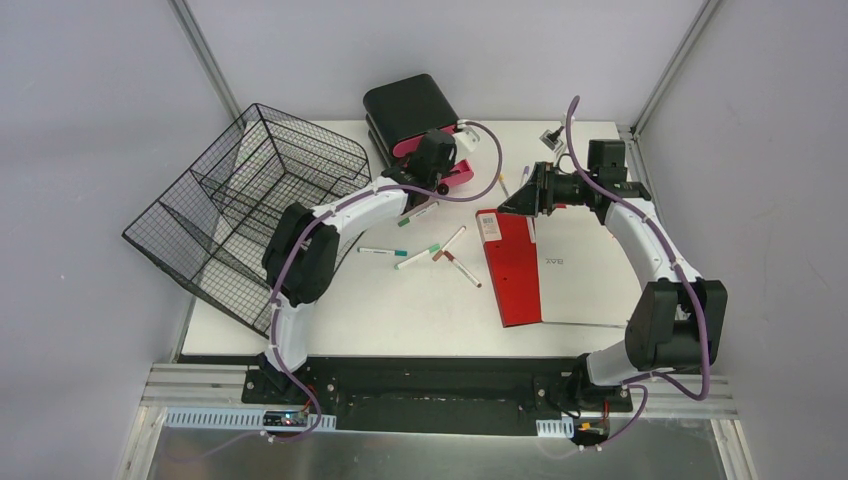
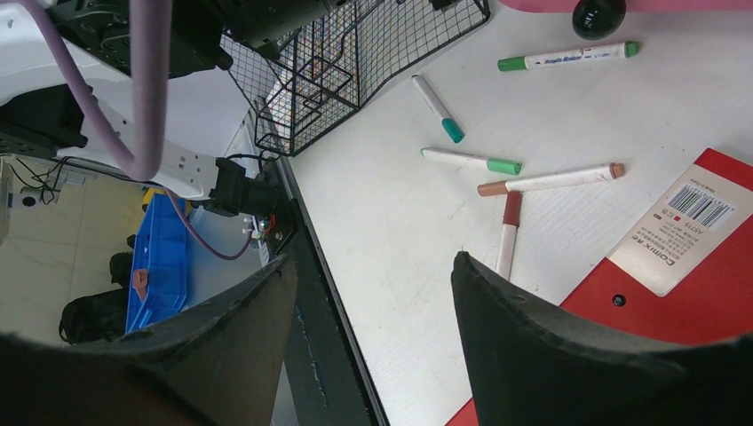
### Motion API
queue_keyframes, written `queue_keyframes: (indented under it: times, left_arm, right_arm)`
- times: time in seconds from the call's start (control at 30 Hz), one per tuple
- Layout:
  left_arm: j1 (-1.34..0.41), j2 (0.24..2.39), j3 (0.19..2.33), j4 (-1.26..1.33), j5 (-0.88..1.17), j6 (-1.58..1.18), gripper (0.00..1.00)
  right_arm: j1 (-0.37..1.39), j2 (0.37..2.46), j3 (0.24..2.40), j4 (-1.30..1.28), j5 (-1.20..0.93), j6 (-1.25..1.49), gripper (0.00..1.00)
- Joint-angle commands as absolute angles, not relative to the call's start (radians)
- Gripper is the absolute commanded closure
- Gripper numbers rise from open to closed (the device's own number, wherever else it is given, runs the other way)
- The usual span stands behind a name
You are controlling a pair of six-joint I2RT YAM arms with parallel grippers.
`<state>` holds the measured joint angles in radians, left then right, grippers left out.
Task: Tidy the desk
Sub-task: Place the stationery in the drawer.
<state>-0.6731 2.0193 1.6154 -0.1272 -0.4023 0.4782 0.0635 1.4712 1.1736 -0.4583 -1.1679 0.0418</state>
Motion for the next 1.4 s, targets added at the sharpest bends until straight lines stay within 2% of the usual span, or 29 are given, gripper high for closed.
queue_keyframes:
  times: [0.0,0.1,0.3,0.67,1.37]
  left_arm:
    - [-0.670,2.026,1.658,-0.040,-0.486,0.523,0.63]
    - [-0.670,2.017,1.657,-0.031,-0.498,0.523,0.53]
    - [-0.672,1.970,1.636,-0.026,-0.480,0.485,0.46]
    - [-0.672,1.824,1.515,-0.045,-0.312,0.305,0.21]
    - [-0.649,1.687,1.335,-0.041,0.156,-0.086,0.17]
  right_arm:
    - [0.065,1.478,1.221,-0.460,-1.184,0.006,0.33]
    - [0.065,1.482,1.223,-0.466,-1.184,0.006,0.33]
    - [0.065,1.491,1.226,-0.472,-1.184,0.006,0.33]
    - [0.066,1.504,1.235,-0.494,-1.186,-0.029,0.33]
    - [0.064,1.497,1.247,-0.518,-1.191,-0.047,0.33]
